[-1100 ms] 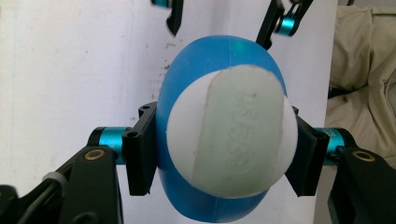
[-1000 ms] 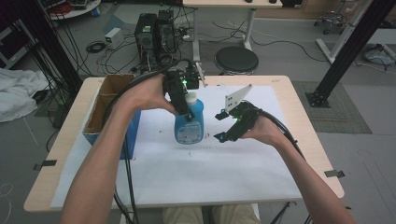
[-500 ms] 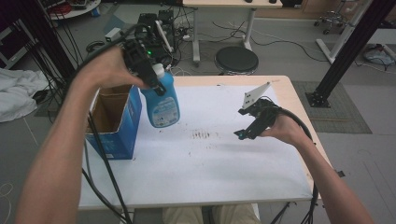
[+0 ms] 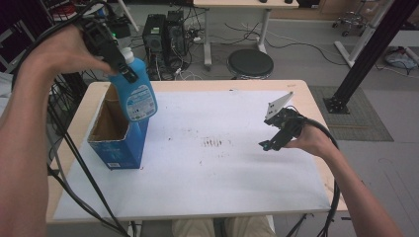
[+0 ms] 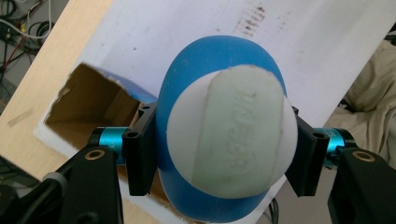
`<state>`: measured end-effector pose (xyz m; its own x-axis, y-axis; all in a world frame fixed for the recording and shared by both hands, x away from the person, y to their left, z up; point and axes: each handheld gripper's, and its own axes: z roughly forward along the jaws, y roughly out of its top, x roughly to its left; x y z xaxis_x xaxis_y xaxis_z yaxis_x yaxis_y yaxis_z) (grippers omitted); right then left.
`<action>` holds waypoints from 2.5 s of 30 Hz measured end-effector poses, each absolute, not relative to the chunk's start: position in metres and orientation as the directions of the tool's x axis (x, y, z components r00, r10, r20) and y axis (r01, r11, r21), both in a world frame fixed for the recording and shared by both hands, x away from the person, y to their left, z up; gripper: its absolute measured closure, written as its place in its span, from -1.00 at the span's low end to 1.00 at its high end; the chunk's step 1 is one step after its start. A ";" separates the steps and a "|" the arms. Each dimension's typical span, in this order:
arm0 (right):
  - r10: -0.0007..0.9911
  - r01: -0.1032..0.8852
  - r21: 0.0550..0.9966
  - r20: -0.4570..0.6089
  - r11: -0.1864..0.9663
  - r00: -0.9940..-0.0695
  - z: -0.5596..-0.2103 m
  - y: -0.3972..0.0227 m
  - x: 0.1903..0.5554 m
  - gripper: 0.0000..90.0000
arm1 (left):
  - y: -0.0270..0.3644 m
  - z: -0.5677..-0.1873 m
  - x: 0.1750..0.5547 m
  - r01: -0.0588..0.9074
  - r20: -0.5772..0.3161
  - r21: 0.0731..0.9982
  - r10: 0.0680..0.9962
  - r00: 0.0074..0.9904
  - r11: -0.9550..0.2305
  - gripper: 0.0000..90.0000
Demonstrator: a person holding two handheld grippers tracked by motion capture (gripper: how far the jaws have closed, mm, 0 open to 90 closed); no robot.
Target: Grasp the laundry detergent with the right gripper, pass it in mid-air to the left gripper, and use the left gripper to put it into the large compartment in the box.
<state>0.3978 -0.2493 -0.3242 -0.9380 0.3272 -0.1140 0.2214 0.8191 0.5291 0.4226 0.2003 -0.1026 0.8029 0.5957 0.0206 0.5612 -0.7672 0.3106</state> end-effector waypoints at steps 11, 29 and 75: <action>0.344 0.242 0.522 -0.107 0.818 -0.933 -0.332 -0.251 0.401 -0.71 | 0.237 -0.105 0.424 0.615 0.043 0.271 0.648 0.761 -0.740 -0.16; 0.350 0.253 0.505 -0.106 0.825 -0.931 -0.342 -0.250 0.400 -0.71 | 0.260 -0.143 0.425 0.648 0.025 0.225 0.669 0.743 -0.728 -0.16; 0.344 0.267 0.461 -0.090 0.846 -0.935 -0.373 -0.246 0.388 -0.71 | 0.251 -0.271 0.430 0.505 0.027 0.100 0.509 0.860 -0.857 -0.16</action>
<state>0.3881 -0.2462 -0.3733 -0.9345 0.3443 -0.0901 0.2673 0.8462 0.4609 0.4304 0.2511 -0.2709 0.8601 0.5094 0.0272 0.5047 -0.8575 0.1000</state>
